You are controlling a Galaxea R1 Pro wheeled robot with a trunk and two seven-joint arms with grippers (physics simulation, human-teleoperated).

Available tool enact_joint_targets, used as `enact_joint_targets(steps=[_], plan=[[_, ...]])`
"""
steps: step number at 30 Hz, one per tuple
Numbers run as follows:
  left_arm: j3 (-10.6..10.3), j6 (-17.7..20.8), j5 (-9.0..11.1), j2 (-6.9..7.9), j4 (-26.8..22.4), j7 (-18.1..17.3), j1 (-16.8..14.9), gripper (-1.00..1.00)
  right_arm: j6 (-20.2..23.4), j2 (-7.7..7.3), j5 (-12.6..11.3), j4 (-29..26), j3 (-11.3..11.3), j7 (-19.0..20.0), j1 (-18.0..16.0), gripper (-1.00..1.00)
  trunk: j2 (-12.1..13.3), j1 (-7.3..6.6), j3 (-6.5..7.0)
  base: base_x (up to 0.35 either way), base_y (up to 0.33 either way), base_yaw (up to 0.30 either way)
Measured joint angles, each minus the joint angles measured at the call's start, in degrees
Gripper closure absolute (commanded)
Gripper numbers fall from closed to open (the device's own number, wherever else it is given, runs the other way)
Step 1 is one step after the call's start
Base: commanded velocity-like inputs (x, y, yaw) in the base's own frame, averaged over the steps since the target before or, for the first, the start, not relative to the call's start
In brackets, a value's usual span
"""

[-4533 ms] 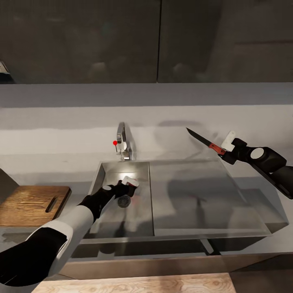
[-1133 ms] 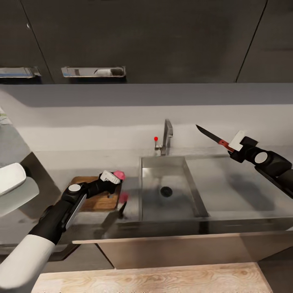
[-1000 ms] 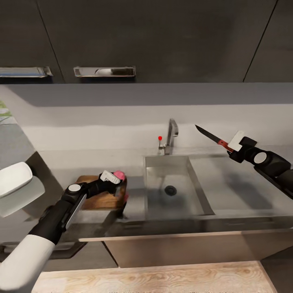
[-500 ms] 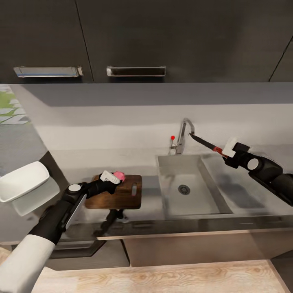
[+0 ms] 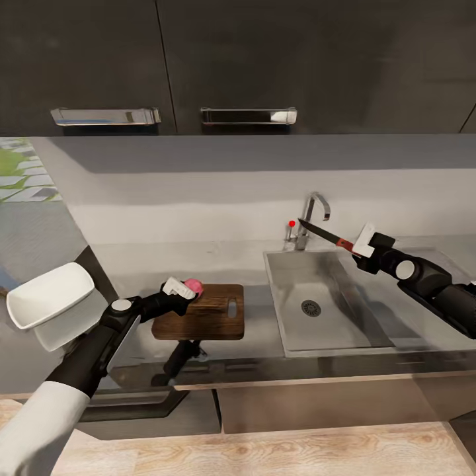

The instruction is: In the kitchen, take the Vidalia onion out of the sink, dice it on the chopping board with the paring knife, put the diced onion into the bowl on the countertop, then place both the paring knife and the chopping board into the sink.

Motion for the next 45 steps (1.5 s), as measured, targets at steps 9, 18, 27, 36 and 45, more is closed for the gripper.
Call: enact_joint_targets(steps=[9, 18, 27, 36, 45], plan=[[0.0, -0.01, -0.02, 0.0, 0.0, 0.0, 0.0, 1.0, -0.07, 0.27, 0.16, -0.01, 0.66, -0.1, 0.0, 1.0, 0.0, 0.0, 0.0, 0.0, 0.002, 0.0], [0.0, 0.0, -0.01, -0.03, 0.1, 0.0, 0.0, 1.0, -10.08, 2.05, 0.07, 0.04, 0.85, -8.07, -0.01, 1.0, 0.0, 0.0, 0.0, 0.0, 0.0, 0.0], [-0.07, 1.19, -0.08, -0.08, 0.69, 0.0, 0.0, 1.0, -19.08, 2.66, 0.17, 0.09, 3.77, -12.03, -0.01, 1.0, 0.0, 0.0, 0.0, 0.0, 0.0, 0.0], [-0.17, 6.0, -0.08, -0.37, 0.69, -0.01, 0.0, 1.0, -19.49, 2.69, 0.11, 0.09, 4.1, -12.14, -0.01, 1.0, 0.0, 0.0, 0.0, 0.0, 0.0, 0.0], [-0.17, 6.65, -0.07, -0.45, 0.46, -0.01, 0.0, 1.0, -19.41, 2.69, -0.01, 0.09, 6.81, -12.25, 0.0, 1.0, 0.0, 0.0, 0.0, 0.0, 0.0, 0.0]])
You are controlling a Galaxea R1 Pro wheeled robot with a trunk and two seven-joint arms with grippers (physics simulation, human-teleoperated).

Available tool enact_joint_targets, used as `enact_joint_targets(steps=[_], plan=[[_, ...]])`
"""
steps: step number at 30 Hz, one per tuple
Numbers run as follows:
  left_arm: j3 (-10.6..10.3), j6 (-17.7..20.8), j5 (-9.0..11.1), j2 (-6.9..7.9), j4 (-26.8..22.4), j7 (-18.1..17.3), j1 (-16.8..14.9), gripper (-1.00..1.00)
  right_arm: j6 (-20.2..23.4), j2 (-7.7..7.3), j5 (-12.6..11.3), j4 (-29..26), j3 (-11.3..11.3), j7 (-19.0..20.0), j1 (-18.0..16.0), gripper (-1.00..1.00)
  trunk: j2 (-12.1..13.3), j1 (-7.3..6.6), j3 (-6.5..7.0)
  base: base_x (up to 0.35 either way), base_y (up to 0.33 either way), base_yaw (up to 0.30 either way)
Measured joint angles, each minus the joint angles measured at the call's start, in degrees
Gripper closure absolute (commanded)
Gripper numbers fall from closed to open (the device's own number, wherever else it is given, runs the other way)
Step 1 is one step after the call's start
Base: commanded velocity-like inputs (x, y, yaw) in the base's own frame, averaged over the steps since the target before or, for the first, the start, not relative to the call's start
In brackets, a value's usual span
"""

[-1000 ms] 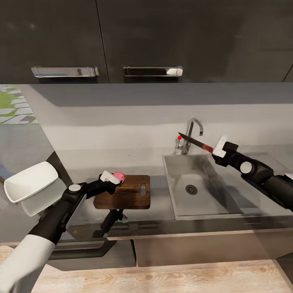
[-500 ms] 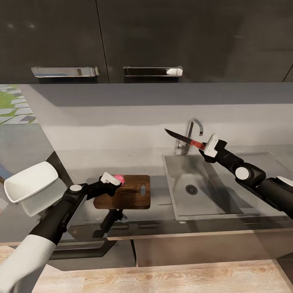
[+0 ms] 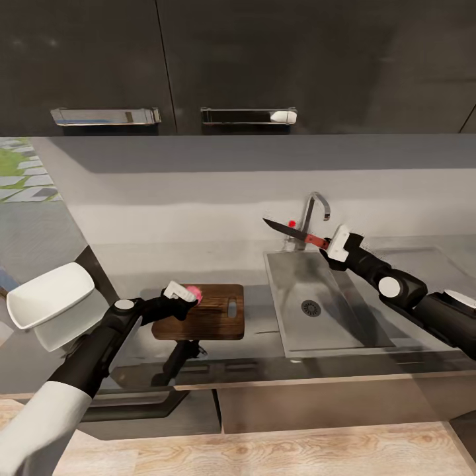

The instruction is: In the kitchen, take the Vidalia onion out of the sink, dice it on the chopping board with the paring knife, put the diced onion into the bowl on the countertop, then place both the paring knife and the chopping board into the sink.

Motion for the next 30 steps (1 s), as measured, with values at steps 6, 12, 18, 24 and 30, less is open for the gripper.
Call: enact_joint_targets(steps=[6, 12, 18, 24, 30], plan=[[0.07, 2.64, -0.01, -0.06, -0.03, 0.0, 0.0, 1.0, 1.33, 0.0, -0.06, 0.01, 0.94, -0.12, 0.0, 1.0, 0.0, 0.0, 0.0, 0.0, 0.0, 0.0], [0.09, 3.44, 0.01, -0.29, -0.03, 0.07, 0.0, 1.0, 7.91, 0.0, -0.08, 0.0, 1.02, -0.11, 0.01, 1.0, 0.0, 0.0, 0.0, 0.0, 0.0, 0.0], [0.09, 3.5, 0.0, -0.5, 0.03, 0.07, 0.0, 1.0, 11.31, 0.0, -0.06, -0.02, 1.06, 0.01, 0.01, 1.0, 0.0, 0.0, 0.0, 0.0, 0.0, 0.0], [0.05, 3.51, 0.0, -1.1, 0.11, 0.08, 0.0, 1.0, 11.54, 0.0, -0.05, -0.02, 1.06, -0.05, 0.01, 1.0, 0.0, 0.0, 0.0, 0.0, 0.0, 0.0], [0.01, 3.5, 0.0, -1.13, 0.29, 0.08, 0.02, 1.0, 11.55, 0.0, -0.05, -0.01, 1.06, -0.05, 0.01, 1.0, 0.0, 0.0, 0.0, 0.0, 0.0, 0.0]])
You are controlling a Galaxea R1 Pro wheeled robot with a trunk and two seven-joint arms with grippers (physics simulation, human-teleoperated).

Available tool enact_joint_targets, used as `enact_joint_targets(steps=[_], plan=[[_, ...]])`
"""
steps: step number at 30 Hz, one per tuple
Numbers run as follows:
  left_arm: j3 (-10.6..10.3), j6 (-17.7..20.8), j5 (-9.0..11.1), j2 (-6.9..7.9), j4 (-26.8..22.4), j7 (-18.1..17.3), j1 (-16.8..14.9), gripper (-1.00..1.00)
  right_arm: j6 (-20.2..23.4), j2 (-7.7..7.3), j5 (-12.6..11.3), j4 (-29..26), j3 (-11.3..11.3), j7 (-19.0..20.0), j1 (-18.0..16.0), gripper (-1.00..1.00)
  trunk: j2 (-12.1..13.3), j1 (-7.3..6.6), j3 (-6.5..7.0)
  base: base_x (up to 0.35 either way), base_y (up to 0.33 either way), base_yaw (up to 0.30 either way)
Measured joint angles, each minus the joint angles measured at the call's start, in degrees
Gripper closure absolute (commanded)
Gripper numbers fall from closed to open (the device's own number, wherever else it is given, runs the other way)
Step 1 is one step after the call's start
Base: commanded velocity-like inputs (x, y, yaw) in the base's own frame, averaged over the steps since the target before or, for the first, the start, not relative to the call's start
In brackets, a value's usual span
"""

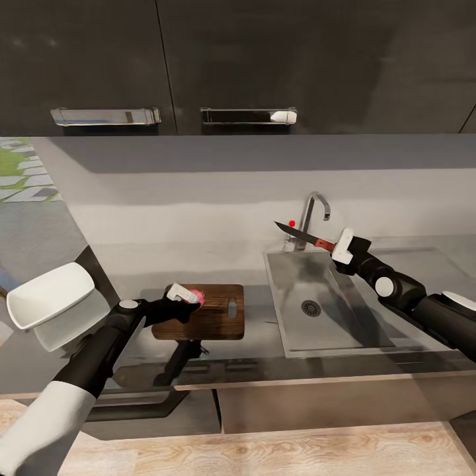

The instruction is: In the kitchen, take the Vidalia onion out of the sink, dice it on the chopping board with the paring knife, put the diced onion into the bowl on the countertop, then place both the paring knife and the chopping board into the sink.

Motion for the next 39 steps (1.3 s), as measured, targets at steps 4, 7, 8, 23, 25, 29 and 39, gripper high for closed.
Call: enact_joint_targets(steps=[4, 7, 8, 23, 25, 29, 39], plan=[[0.0, 0.0, 0.0, 0.0, 0.02, 0.0, -0.02, 1.0, 0.0, 0.0, 0.0, -0.02, 0.0, 0.0, 0.0, 1.0, 0.0, 0.0, 0.0, 0.0, 0.0, 0.0], [0.0, 0.0, 0.0, 0.0, 0.02, 0.0, -0.01, 1.0, 0.0, 0.0, 0.0, -0.01, 0.0, 0.0, 0.0, 1.0, 0.0, 0.0, 0.0, 0.0, 0.0, 0.0], [0.0, 0.0, 0.0, 0.0, 0.02, 0.0, -0.01, 1.0, 0.0, 0.0, 0.0, -0.01, 0.0, 0.0, 0.0, 1.0, 0.0, 0.0, 0.0, 0.0, 0.0, 0.0], [0.0, 0.0, 0.0, 0.0, 0.02, 0.0, -0.02, 1.0, -0.01, 0.0, 0.0, -0.01, -0.04, 0.0, 0.0, 1.0, 0.0, 0.0, -0.24, 0.0, 0.0, 0.0], [0.0, 0.0, 0.0, 0.0, 0.03, 0.0, -0.02, 1.0, 0.0, 0.0, 0.0, 0.0, -0.03, 0.0, 0.0, 1.0, 0.0, 0.0, -0.25, 0.0, 0.0, 0.0], [0.0, 0.0, -0.01, 0.0, 0.03, 0.0, -0.01, 1.0, 0.0, 0.0, 0.0, -0.01, -0.01, 0.0, 0.0, 1.0, 0.0, 0.0, -0.29, 0.0, 0.0, 0.0], [0.02, -0.05, 0.1, 0.0, 0.01, 0.0, 0.0, 1.0, 0.0, 0.0, 0.0, -0.01, -0.03, 0.0, 0.0, 1.0, -0.01, 0.0, -0.62, 0.0, 0.0, 0.0]])
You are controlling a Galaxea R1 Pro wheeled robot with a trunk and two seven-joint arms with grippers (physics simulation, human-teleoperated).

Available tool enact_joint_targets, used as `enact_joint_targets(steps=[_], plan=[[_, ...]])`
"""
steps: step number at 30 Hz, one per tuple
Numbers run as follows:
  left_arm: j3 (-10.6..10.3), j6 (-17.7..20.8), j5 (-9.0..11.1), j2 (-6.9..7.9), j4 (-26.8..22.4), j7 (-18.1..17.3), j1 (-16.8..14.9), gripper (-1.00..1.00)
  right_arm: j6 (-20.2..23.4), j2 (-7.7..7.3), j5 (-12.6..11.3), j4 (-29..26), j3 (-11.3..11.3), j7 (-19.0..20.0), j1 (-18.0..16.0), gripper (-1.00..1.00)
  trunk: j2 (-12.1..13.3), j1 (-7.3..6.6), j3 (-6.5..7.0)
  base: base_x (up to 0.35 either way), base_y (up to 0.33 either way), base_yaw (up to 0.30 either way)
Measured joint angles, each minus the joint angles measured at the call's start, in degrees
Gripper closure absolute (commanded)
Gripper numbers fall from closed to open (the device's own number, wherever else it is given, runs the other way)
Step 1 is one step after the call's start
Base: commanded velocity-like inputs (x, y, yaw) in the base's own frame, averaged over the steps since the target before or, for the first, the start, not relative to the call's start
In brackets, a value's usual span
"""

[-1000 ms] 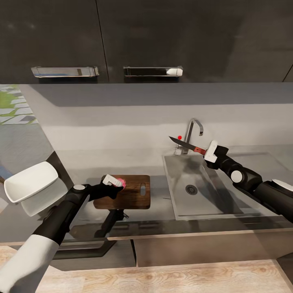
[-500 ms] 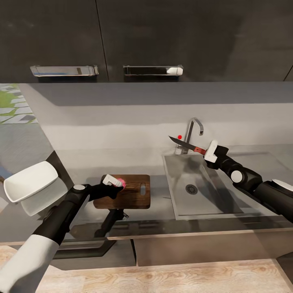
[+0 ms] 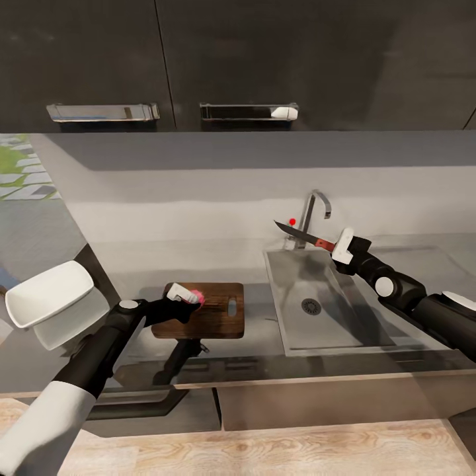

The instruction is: In the kitchen, take the Vidalia onion out of the sink, dice it on the chopping board with the paring knife, put the diced onion into the bowl on the countertop, then place both the paring knife and the chopping board into the sink.

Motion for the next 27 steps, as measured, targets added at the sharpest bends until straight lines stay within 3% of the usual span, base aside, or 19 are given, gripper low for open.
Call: enact_joint_targets(steps=[25, 26, 27], plan=[[0.03, -0.07, -0.14, 0.02, -1.47, 0.09, -0.06, 1.0, 0.0, 0.0, 0.01, 0.02, 0.03, 0.0, 0.0, 1.0, -0.03, -0.01, -1.02, 0.0, 0.0, 0.0], [0.03, -0.07, -0.15, 0.02, -1.47, 0.09, -0.06, -1.0, 0.0, 0.0, 0.01, 0.0, 0.03, 0.0, 0.0, 1.0, -0.03, -0.01, -1.02, 0.0, 0.0, 0.0], [-0.01, 0.04, -0.12, 0.0, -0.13, -0.11, -0.02, -1.0, 0.0, 0.0, 0.0, -0.01, 0.03, 0.0, 0.0, 1.0, 0.01, 0.01, -1.04, 0.0, 0.0, 0.0]])
